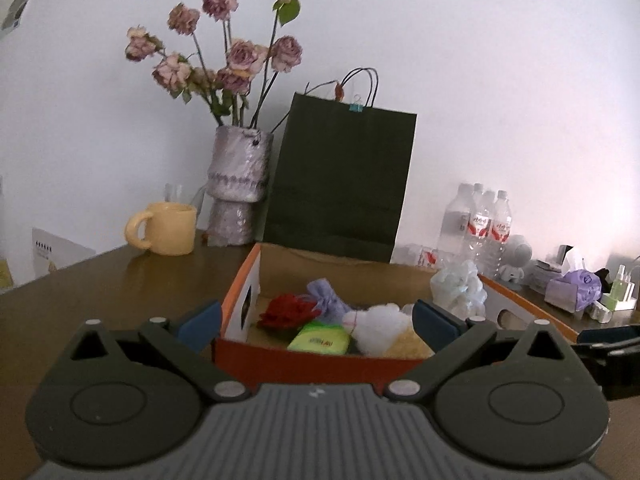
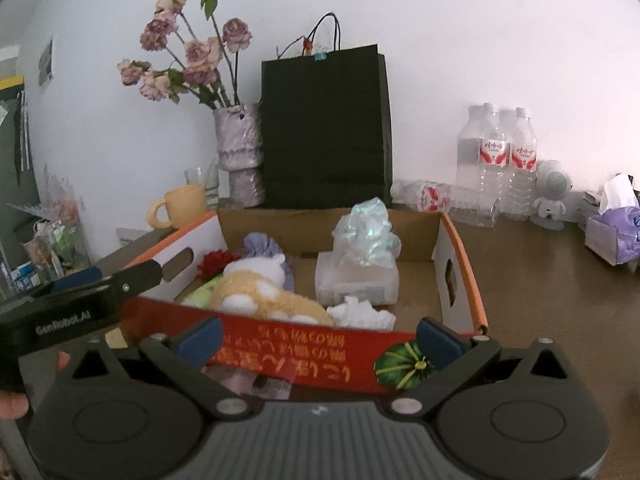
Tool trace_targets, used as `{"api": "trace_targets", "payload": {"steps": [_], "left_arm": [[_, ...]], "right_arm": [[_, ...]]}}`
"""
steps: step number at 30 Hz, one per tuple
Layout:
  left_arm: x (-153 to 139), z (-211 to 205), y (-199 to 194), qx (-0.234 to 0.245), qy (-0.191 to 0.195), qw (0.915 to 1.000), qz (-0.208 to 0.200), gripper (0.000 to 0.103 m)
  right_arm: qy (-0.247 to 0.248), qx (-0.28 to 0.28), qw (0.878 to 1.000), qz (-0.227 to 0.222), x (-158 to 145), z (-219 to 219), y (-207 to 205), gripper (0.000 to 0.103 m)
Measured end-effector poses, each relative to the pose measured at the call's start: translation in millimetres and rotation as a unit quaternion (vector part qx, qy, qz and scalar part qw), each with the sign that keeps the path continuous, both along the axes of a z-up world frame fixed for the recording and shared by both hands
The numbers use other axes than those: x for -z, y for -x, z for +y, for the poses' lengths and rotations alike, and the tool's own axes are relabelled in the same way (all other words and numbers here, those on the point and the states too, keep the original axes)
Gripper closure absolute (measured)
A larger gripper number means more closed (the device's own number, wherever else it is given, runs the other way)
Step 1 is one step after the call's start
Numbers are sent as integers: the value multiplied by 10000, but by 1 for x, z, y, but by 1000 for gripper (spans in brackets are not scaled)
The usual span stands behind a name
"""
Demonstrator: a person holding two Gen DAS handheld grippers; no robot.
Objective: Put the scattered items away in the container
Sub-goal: 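Withdraw both tools from the cardboard box toward the table items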
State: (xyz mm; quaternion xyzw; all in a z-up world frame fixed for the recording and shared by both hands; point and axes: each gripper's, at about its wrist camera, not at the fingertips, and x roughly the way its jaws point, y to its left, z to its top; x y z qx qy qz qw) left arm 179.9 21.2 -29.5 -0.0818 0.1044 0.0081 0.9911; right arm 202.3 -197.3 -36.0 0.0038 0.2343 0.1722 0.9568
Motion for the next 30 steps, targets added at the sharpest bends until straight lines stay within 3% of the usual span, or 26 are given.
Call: {"api": "trace_targets", "payload": {"steps": [17, 30], "left_arm": [[4, 1, 26, -155, 20, 9998, 106, 0], [6, -4, 60, -159, -335, 9992, 175, 0]], "right_arm": [[30, -97, 9996, 280, 19, 2, 16, 0], [-3, 2, 9990, 442, 35, 11, 54, 0]]}}
